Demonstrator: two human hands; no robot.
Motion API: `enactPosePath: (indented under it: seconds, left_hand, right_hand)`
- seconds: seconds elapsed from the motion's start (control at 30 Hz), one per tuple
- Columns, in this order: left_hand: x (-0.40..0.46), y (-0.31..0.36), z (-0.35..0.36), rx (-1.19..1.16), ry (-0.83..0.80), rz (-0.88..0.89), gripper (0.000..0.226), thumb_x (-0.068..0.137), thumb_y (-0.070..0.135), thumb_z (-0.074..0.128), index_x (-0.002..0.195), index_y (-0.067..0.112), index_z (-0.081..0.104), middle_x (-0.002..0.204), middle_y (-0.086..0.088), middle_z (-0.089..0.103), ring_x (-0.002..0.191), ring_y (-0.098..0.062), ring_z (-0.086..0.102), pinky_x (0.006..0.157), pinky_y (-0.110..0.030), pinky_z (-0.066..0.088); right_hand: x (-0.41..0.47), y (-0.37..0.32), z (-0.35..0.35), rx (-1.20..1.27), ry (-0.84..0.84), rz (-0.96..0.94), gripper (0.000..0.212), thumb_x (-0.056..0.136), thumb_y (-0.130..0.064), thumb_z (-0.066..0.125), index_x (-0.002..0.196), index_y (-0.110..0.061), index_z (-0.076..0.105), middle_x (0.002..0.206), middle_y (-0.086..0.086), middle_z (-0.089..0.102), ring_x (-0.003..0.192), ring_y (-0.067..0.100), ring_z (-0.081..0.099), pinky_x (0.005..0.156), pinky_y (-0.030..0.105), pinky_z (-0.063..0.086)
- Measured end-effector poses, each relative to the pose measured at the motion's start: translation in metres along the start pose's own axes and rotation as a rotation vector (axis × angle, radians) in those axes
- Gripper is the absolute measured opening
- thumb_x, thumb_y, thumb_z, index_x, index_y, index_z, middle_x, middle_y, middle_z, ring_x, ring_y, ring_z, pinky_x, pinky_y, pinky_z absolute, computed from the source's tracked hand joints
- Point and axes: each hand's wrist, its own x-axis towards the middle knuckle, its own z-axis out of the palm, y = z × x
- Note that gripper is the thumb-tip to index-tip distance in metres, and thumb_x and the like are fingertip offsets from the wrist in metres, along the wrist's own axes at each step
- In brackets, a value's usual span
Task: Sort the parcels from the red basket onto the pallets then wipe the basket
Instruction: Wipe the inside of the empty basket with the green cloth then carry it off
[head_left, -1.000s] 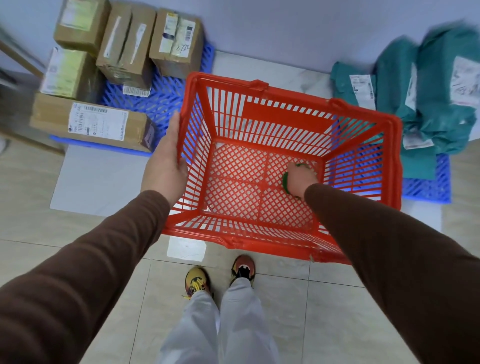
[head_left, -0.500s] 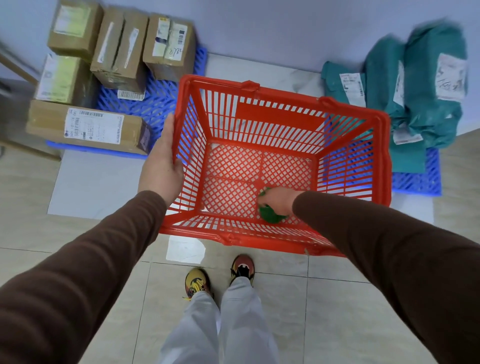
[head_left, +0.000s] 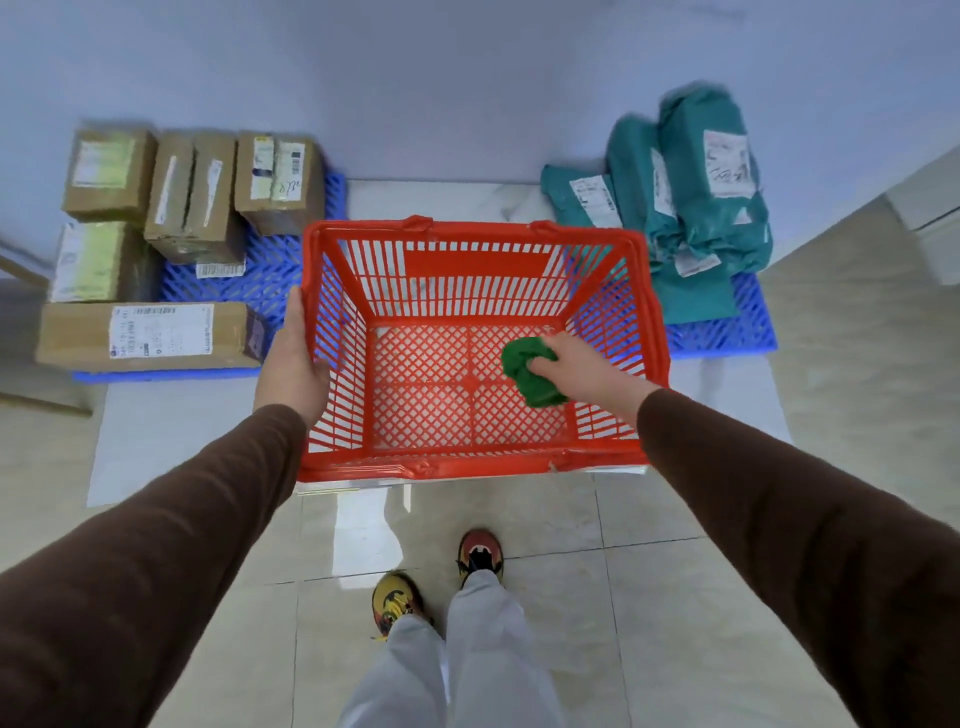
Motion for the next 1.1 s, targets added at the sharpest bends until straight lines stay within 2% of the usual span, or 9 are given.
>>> enactPosePath:
  seconds: [0.13, 0.23, 0.37, 0.43, 0.53, 0.67, 0.83, 1.0, 1.1]
  left_hand:
    - [-0.006, 0.007, -0.011, 0.061, -0.076, -0.006, 0.095, 0.095, 0.029, 0.059, 0.155, 0.042, -0.013, 0.149, -0.012, 0.047, 0.121, -0.032, 0.060, 0.101, -0.055, 0.050]
    - [-0.019, 0.012, -0.014, 0.031, -0.099, -0.032, 0.097, 0.096, 0.024, 0.061, 0.157, 0.033, -0.014, 0.151, -0.015, 0.045, 0.124, -0.035, 0.058, 0.101, -0.055, 0.049]
    - [-0.033, 0.006, -0.014, -0.029, -0.090, -0.145, 0.100, 0.095, 0.027, 0.064, 0.157, 0.033, -0.014, 0.152, -0.014, 0.045, 0.122, -0.039, 0.060, 0.099, -0.060, 0.050]
    - [-0.035, -0.001, -0.011, -0.040, -0.071, -0.203, 0.093, 0.096, 0.028, 0.062, 0.158, 0.031, -0.008, 0.149, -0.015, 0.048, 0.117, -0.040, 0.063, 0.097, -0.059, 0.052]
    - [-0.043, 0.000, -0.004, -0.075, -0.030, -0.250, 0.069, 0.100, 0.031, 0.055, 0.156, 0.022, 0.016, 0.139, -0.016, 0.058, 0.107, -0.039, 0.067, 0.094, -0.056, 0.054]
    - [-0.045, -0.004, 0.006, -0.080, 0.043, -0.270, 0.041, 0.105, 0.033, 0.043, 0.141, 0.013, 0.043, 0.123, -0.016, 0.066, 0.099, -0.036, 0.069, 0.092, -0.053, 0.055]
    - [-0.045, -0.006, 0.012, -0.112, 0.088, -0.304, 0.043, 0.107, 0.038, 0.036, 0.138, 0.012, 0.047, 0.113, -0.013, 0.067, 0.093, -0.033, 0.071, 0.090, -0.052, 0.057]
    - [-0.055, -0.008, 0.007, -0.151, 0.148, -0.312, 0.041, 0.106, 0.040, 0.037, 0.135, 0.014, 0.050, 0.113, -0.013, 0.069, 0.094, -0.033, 0.072, 0.091, -0.055, 0.057]
    - [-0.074, 0.005, -0.008, -0.184, 0.185, -0.300, 0.041, 0.106, 0.037, 0.037, 0.137, 0.012, 0.050, 0.112, -0.013, 0.068, 0.096, -0.033, 0.070, 0.092, -0.053, 0.056]
  right_hand:
    - [-0.045, 0.000, -0.034, 0.340, 0.215, -0.003, 0.033, 0.088, -0.035, 0.062, 0.093, -0.003, 0.068, 0.089, 0.021, 0.071, 0.085, 0.037, 0.070, 0.080, 0.052, 0.057]
    - [-0.078, 0.010, -0.056, 0.592, 0.419, 0.108, 0.032, 0.089, -0.033, 0.068, 0.110, -0.010, 0.061, 0.106, 0.016, 0.070, 0.099, 0.033, 0.070, 0.088, 0.050, 0.058]
    - [-0.104, 0.038, -0.081, 0.636, 0.679, 0.184, 0.028, 0.095, -0.014, 0.060, 0.119, -0.014, 0.045, 0.107, 0.006, 0.060, 0.100, 0.026, 0.064, 0.088, 0.045, 0.055]
    - [-0.109, 0.051, -0.087, 0.659, 0.765, 0.197, 0.041, 0.097, -0.006, 0.054, 0.133, -0.022, 0.042, 0.117, 0.000, 0.055, 0.103, 0.018, 0.059, 0.091, 0.038, 0.051]
    - [-0.103, 0.070, -0.082, 0.628, 0.761, 0.243, 0.055, 0.098, -0.003, 0.051, 0.148, -0.026, 0.041, 0.137, 0.005, 0.052, 0.118, 0.020, 0.053, 0.101, 0.036, 0.046]
    - [-0.085, 0.085, -0.059, 0.687, 0.676, 0.321, 0.050, 0.100, -0.013, 0.055, 0.147, -0.020, 0.043, 0.133, 0.009, 0.054, 0.111, 0.023, 0.057, 0.092, 0.036, 0.049]
    - [-0.065, 0.097, -0.031, 1.029, 0.529, 0.383, 0.050, 0.086, -0.046, 0.069, 0.124, -0.021, 0.049, 0.118, 0.012, 0.066, 0.102, 0.029, 0.069, 0.093, 0.054, 0.056]
    - [-0.067, 0.085, -0.040, 1.056, 0.603, 0.329, 0.039, 0.091, -0.038, 0.068, 0.122, -0.020, 0.052, 0.116, 0.007, 0.067, 0.105, 0.029, 0.067, 0.096, 0.053, 0.054]
    - [-0.081, 0.065, -0.058, 1.046, 0.641, 0.250, 0.016, 0.093, -0.032, 0.067, 0.099, -0.025, 0.055, 0.103, 0.003, 0.068, 0.101, 0.027, 0.068, 0.094, 0.050, 0.056]
